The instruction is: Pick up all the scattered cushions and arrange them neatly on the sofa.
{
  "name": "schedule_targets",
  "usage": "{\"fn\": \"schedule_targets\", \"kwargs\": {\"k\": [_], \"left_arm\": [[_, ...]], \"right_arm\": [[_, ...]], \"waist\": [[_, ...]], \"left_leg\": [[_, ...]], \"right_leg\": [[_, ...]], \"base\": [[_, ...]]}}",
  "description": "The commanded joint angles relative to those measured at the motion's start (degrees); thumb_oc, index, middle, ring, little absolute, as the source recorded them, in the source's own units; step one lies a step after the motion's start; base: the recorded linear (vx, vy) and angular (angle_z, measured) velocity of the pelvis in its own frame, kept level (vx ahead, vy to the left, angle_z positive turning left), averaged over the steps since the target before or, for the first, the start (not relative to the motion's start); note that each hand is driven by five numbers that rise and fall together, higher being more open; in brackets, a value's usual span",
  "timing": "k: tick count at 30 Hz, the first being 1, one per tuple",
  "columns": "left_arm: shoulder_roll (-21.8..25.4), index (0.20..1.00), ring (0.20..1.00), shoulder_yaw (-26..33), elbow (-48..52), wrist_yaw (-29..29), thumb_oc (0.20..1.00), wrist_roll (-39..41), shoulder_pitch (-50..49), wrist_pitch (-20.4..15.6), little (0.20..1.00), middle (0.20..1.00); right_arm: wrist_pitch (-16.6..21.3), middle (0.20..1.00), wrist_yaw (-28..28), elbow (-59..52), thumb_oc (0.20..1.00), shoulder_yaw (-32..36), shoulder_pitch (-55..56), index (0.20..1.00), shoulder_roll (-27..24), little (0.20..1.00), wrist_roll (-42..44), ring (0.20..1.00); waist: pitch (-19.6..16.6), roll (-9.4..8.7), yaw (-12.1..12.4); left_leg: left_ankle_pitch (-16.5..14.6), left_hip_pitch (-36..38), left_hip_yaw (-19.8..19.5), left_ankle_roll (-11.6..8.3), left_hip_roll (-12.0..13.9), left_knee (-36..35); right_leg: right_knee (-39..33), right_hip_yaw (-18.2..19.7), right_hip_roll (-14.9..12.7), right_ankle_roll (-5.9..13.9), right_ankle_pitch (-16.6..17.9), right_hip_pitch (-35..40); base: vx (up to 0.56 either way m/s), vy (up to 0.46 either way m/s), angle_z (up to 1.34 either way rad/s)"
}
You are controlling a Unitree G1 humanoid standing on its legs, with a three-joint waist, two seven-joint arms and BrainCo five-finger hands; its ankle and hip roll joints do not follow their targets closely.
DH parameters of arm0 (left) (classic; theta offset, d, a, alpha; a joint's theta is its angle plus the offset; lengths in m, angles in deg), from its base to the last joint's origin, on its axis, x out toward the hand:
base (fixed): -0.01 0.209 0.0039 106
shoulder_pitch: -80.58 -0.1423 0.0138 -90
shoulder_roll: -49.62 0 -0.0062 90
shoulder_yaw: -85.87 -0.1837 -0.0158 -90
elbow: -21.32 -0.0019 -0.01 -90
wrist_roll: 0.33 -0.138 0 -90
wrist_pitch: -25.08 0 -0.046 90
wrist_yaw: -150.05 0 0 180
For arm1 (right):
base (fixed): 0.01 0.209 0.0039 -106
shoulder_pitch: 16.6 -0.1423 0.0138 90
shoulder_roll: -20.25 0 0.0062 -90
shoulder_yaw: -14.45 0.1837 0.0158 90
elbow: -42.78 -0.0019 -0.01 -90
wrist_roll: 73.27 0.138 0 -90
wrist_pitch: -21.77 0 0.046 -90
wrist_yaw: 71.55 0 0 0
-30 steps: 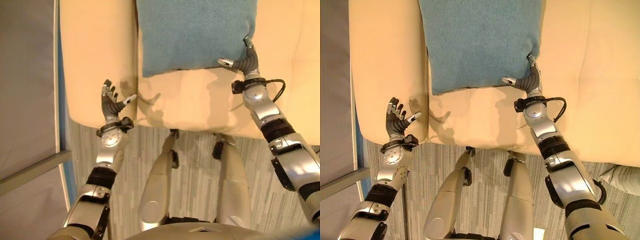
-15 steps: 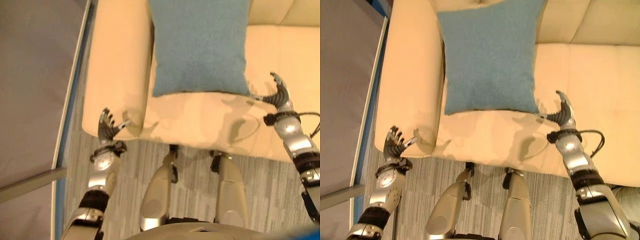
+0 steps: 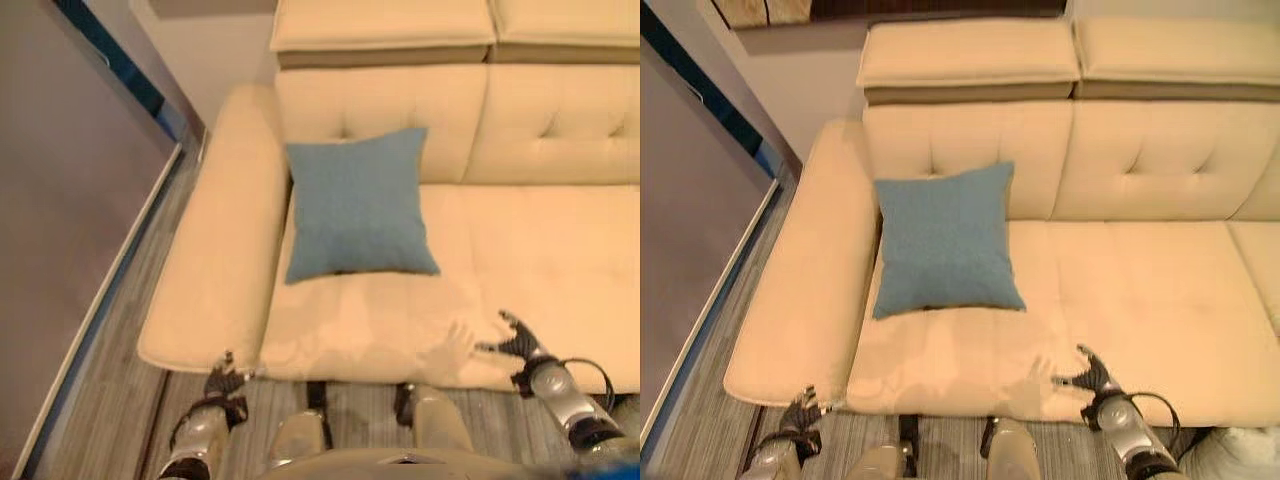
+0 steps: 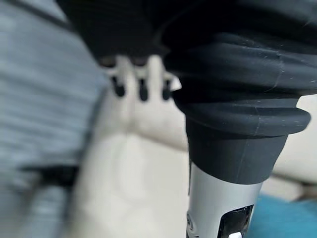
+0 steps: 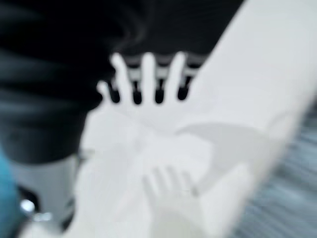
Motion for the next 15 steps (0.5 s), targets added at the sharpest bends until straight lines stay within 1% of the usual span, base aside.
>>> {"fn": "schedule_targets", "kwargs": {"k": [1, 2, 3, 4, 6, 8, 9, 10, 11, 12, 13, 14, 15], "left_arm": [[1.4, 1.0, 1.0, 1.0, -0.9, 1.7, 1.0, -7.4, 0.0, 0.9, 1.0, 1.0], [1.4, 1.0, 1.0, 1.0, -0.9, 1.7, 1.0, -7.4, 0.0, 0.9, 1.0, 1.0], [1.1, 1.0, 1.0, 0.6, -3.4, 2.1, 1.0, -9.9, 0.0, 1.3, 1.0, 1.0], [0.9, 1.0, 1.0, 0.5, -4.3, 2.6, 1.0, -11.1, -0.2, 1.5, 1.0, 1.0], [0.8, 1.0, 1.0, 0.4, -5.0, 3.0, 1.0, -11.9, -0.3, 1.7, 1.0, 1.0], [0.1, 1.0, 1.0, 0.1, -6.2, 3.3, 1.0, -12.7, -0.7, 1.7, 1.0, 1.0], [0.1, 1.0, 1.0, 0.1, -6.2, 3.3, 1.0, -12.7, -0.7, 1.7, 1.0, 1.0], [-0.6, 1.0, 1.0, -0.5, -6.6, 3.6, 1.0, -13.2, -0.3, 1.7, 1.0, 1.0], [-0.9, 1.0, 1.0, -0.9, -6.7, 3.8, 1.0, -13.4, 0.1, 1.6, 1.0, 1.0], [-0.9, 1.0, 1.0, -0.9, -6.7, 3.8, 1.0, -13.4, 0.1, 1.6, 1.0, 1.0], [-1.2, 1.0, 1.0, -0.8, -6.4, 3.9, 1.0, -12.4, 0.8, 1.8, 1.0, 1.0], [-1.2, 1.0, 1.0, -0.8, -6.4, 3.9, 1.0, -12.4, 0.8, 1.8, 1.0, 1.0], [-1.6, 1.0, 1.0, -0.7, -5.9, 3.5, 1.0, -11.0, 1.3, 1.8, 1.0, 1.0]], "right_arm": [[0.4, 1.0, 1.3, 1.1, 1.0, 0.2, 0.2, 1.0, 1.0, 1.0, -3.2, 1.0], [0.4, 1.0, 1.3, 1.1, 1.0, 0.2, 0.2, 1.0, 1.1, 1.0, -3.2, 1.0], [0.3, 1.0, 1.6, 4.1, 1.0, 0.7, 2.2, 1.0, 2.7, 1.0, -2.4, 1.0], [0.2, 1.0, 1.9, 5.4, 1.0, 0.7, 3.0, 1.0, 3.4, 1.0, -2.4, 1.0], [0.2, 1.0, 2.1, 6.6, 1.0, 1.0, 3.8, 1.0, 4.1, 1.0, -2.0, 1.0], [-0.2, 1.0, 2.9, 10.0, 1.0, 2.3, 5.4, 1.0, 5.9, 1.0, 0.0, 1.0], [-0.2, 1.0, 2.9, 10.0, 1.0, 2.3, 5.4, 1.0, 5.9, 1.0, 0.0, 1.0], [-0.6, 1.0, 3.1, 12.2, 1.0, 2.4, 5.3, 1.0, 6.3, 1.0, 0.1, 1.0], [-0.8, 1.0, 3.0, 12.7, 1.0, 2.6, 5.2, 1.0, 6.2, 1.0, -0.2, 1.0], [-0.8, 1.0, 3.0, 12.7, 1.0, 2.6, 5.1, 1.0, 6.2, 1.0, -0.2, 1.0], [-1.7, 1.0, 3.2, 14.1, 1.0, 3.4, 4.6, 1.0, 6.5, 1.0, 0.1, 1.0], [-1.7, 1.0, 3.2, 14.1, 1.0, 3.4, 4.6, 1.0, 6.5, 1.0, 0.1, 1.0], [-2.3, 1.0, 3.0, 15.3, 1.0, 4.1, 3.9, 1.0, 7.0, 1.0, 0.3, 1.0]], "waist": [[0.4, -2.59, -0.4], [0.5, -2.59, -0.4], [-0.3, -2.99, -0.8], [-0.8, -3.13, -1.0], [-1.2, -3.21, -1.2], [-1.7, -3.86, -1.4], [-1.7, -3.86, -1.4], [-1.2, -4.76, -1.3], [-1.2, -4.9, -1.5], [-1.4, -4.97, -1.5], [-1.6, -4.64, -2.0], [-1.5, -4.58, -2.0], [-1.5, -4.02, -2.6]], "left_leg": [[1.6, 1.9, 1.5, -4.3, 0.8, 1.2], [1.6, 2.0, 1.5, -4.32, 0.8, 1.1], [2.1, 3.1, 2.3, -4.8, 1.5, 0.4], [2.1, 3.5, 2.5, -4.91, 1.8, 0.4], [1.9, 3.8, 2.7, -4.97, 1.9, 0.6], [-0.2, 4.1, 2.8, -4.52, 1.1, 4.0], [-0.3, 4.0, 2.8, -4.51, 1.1, 4.1], [-4.5, 4.4, 0.5, -3.94, -1.9, 10.7], [-5.9, 4.7, -1.0, -3.47, -3.7, 12.5], [-5.7, 4.5, -1.1, -3.44, -3.8, 12.4], [-7.2, 6.1, -3.5, -2.59, -6.1, 12.4], [-7.3, 6.2, -3.4, -2.59, -6.0, 12.4], [-8.9, 7.5, -3.7, -1.41, -6.7, 9.1]], "right_leg": [[-11.6, 1.1, 0.5, 5.64, 2.8, 9.5], [-11.7, 1.1, 0.6, 5.63, 2.8, 9.6], [-13.4, 1.0, 1.6, 5.39, 2.9, 11.6], [-14.0, 0.9, 1.9, 5.29, 2.9, 12.2], [-14.5, 0.8, 2.1, 5.2, 2.9, 12.8], [-15.9, 1.0, 1.8, 5.22, 3.5, 14.3], [-15.9, 1.0, 1.8, 5.23, 3.5, 14.3], [-15.8, 1.9, 1.0, 5.12, 4.5, 13.9], [-15.3, 2.3, 0.9, 5.14, 5.1, 13.1], [-15.3, 2.3, 0.8, 5.16, 5.1, 12.9], [-14.3, 3.5, 1.1, 5.37, 5.9, 10.9], [-14.2, 3.6, 1.2, 5.37, 5.8, 11.0], [-13.0, 4.5, 1.1, 6.33, 6.8, 8.4]], "base": [[0.05, -0.065, -0.11], [0.03, -0.11, -0.06], [0.01, -0.111, -0.07], [0.0, -0.111, -0.01], [0.01, -0.046, 0.07], [-0.01, -0.022, 0.04], [-0.12, 0.005, -0.05], [-0.15, 0.038, -0.11], [-0.16, 0.038, -0.15], [-0.18, 0.111, -0.19], [-0.11, 0.081, -0.23], [-0.21, 0.2, -0.42], [-0.15, 0.194, -0.39]]}}
